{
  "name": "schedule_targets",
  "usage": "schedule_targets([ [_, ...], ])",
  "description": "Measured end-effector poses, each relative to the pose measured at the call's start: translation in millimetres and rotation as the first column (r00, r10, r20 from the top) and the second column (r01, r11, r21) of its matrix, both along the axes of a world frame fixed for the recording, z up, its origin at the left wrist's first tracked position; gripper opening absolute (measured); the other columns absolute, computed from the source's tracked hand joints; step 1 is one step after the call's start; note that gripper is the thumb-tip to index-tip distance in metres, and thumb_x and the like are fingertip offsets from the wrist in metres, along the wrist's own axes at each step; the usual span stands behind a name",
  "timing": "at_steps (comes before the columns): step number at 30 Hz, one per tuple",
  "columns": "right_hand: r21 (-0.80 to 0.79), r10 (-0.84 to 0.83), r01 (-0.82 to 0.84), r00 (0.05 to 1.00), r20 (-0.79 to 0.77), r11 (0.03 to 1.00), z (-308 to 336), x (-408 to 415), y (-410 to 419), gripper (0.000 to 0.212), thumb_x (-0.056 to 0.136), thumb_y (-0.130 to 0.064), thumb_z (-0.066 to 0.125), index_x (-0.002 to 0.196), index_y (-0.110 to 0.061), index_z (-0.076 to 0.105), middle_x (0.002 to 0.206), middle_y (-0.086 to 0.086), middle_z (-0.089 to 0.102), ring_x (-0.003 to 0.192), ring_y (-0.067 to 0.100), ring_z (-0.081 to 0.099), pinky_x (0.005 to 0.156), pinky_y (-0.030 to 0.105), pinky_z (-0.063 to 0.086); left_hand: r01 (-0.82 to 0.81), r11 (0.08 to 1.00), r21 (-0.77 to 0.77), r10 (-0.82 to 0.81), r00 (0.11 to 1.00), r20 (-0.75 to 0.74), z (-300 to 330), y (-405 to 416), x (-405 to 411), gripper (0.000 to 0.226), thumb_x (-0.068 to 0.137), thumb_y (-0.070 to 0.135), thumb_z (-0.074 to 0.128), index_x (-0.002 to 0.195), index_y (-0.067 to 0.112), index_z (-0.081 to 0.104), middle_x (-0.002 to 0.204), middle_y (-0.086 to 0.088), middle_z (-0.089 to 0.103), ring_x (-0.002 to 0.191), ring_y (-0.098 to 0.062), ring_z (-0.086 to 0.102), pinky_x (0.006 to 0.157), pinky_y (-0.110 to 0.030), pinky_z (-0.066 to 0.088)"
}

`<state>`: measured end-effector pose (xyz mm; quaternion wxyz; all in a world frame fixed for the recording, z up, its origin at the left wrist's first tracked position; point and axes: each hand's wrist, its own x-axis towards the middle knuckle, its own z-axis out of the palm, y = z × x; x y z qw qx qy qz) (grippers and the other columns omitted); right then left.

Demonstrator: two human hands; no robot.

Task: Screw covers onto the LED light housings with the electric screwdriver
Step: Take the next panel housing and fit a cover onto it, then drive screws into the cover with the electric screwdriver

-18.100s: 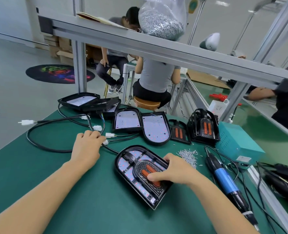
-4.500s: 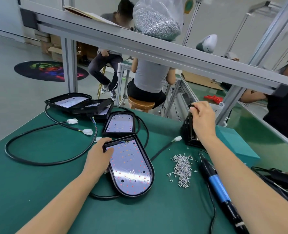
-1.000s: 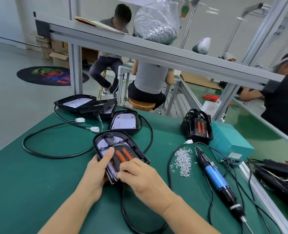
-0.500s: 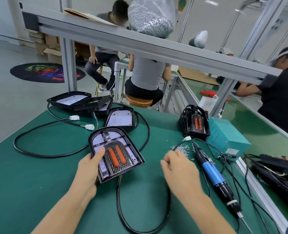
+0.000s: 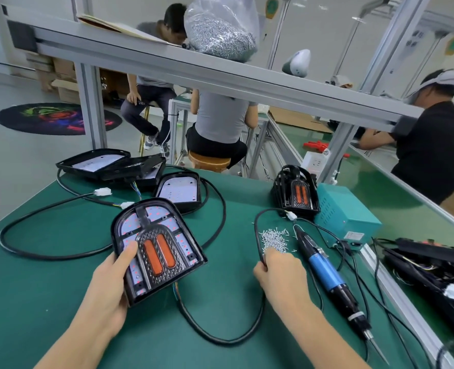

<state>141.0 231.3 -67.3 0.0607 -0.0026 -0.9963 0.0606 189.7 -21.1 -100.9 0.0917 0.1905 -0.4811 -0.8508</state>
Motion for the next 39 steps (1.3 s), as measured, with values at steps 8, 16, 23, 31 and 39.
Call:
schedule_targets([
  [8,0.077,0.261,-0.252,0.955,-0.137,0.965,11,-69,-45,0.008,0.100,-0.016,0.040,0.093,-0.015,0.042,0.105,0.011,0.065,0.095,0.033,0.063,0.065,0.032,0.028,0.043,0.993,-0.105,-0.041,0.999,0.027,-1,9,6,0.023,0.094,0.026,0.053,0.108,0.013,0.065,0.094,-0.006,0.075,0.076,-0.018,0.073,0.059,-0.030,0.057],
  [16,-0.110,0.149,-0.144,0.988,0.046,0.984,-23,-92,-46,0.018,0.093,-0.016,0.049,0.099,-0.003,0.061,0.105,0.019,0.066,0.098,0.036,0.061,0.069,0.033,0.040,0.075,0.979,-0.188,-0.047,0.988,0.149,-6,17,5,0.021,0.094,0.019,0.056,0.112,0.009,0.060,0.101,-0.010,0.073,0.085,-0.025,0.069,0.067,-0.033,0.051],
  [23,-0.246,0.103,-0.083,0.992,0.069,0.966,-28,-82,-18,0.022,0.095,-0.029,0.053,0.110,-0.016,0.063,0.107,0.006,0.068,0.102,0.029,0.060,0.076,0.031,0.043,0.091,0.933,-0.349,-0.026,0.982,0.188,3,24,3,0.030,0.089,0.018,0.064,0.116,0.015,0.053,0.101,-0.007,0.071,0.080,-0.026,0.070,0.048,-0.032,0.053],
  [31,-0.341,0.190,-0.166,0.981,0.038,0.925,-20,-51,12,0.028,0.094,-0.033,0.056,0.120,-0.025,0.063,0.109,-0.001,0.061,0.100,0.020,0.057,0.083,0.028,0.042,0.219,0.933,-0.285,-0.162,0.964,0.211,10,37,25,0.021,0.088,0.014,0.064,0.107,0.017,0.056,0.085,-0.005,0.075,0.065,-0.028,0.071,0.047,-0.034,0.054],
  [39,-0.211,-0.095,0.089,0.995,-0.018,0.973,10,-31,104,0.053,0.093,-0.037,0.061,0.139,-0.015,0.048,0.131,0.010,0.049,0.117,0.026,0.048,0.093,0.035,0.041,0.261,0.562,-0.785,0.057,0.934,0.352,23,20,27,0.065,0.087,0.055,0.051,0.139,0.021,0.034,0.119,-0.006,0.052,0.098,-0.037,0.059,0.080,-0.046,0.051],
])
